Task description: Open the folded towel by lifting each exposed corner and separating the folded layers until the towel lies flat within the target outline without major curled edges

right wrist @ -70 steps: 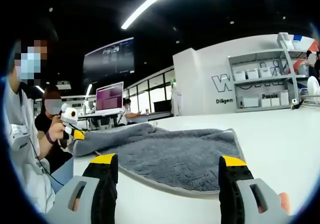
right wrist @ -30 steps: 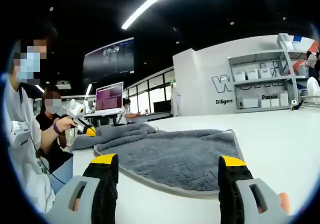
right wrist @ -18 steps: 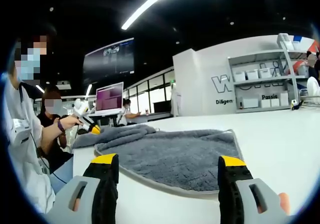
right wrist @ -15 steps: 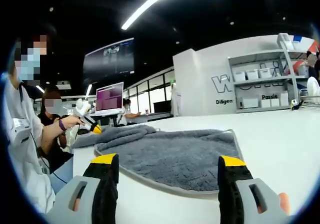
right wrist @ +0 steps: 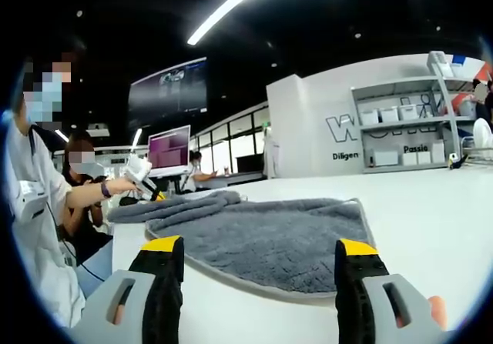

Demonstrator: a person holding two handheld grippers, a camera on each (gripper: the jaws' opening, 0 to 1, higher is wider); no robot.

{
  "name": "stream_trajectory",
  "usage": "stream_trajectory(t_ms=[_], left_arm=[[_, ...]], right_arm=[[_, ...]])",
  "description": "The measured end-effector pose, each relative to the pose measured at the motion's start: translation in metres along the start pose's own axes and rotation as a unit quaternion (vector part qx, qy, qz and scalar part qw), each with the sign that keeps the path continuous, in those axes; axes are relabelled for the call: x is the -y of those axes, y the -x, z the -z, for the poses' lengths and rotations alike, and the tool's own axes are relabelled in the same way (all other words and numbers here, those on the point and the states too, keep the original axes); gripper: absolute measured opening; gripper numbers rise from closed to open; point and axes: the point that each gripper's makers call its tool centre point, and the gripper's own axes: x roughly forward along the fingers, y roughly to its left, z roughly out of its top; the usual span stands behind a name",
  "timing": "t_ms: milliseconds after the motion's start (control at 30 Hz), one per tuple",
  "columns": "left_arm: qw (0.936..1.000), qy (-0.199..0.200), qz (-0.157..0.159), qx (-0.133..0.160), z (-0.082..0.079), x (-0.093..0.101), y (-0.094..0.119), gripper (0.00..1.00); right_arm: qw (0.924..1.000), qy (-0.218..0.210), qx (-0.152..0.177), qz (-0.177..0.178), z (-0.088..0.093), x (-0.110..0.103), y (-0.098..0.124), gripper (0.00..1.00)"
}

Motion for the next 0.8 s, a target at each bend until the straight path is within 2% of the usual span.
stream_trajectory(t_ms=[333,467,800], left_arm=[[0.996,-0.055,-0.061,-0.034,-0.009,-0.031,-0.019,0.03],[0.9902,-0.075,-0.103,-0.058,-0.01,-0.05,-0.023,0.03],[0.9825,-0.095,-0.137,-0.083,-0.02,-0.076,-0.038,0.03]], right_arm=[[1.0,0.003,-0.001,0.0,0.0,0.0,0.0,0.8],[1.0,0.004,-0.001,0.0,0.001,0.0,0.0,0.8],[1.0,0.006,-0.001,0.001,0.001,-0.001,0.0,0.78]])
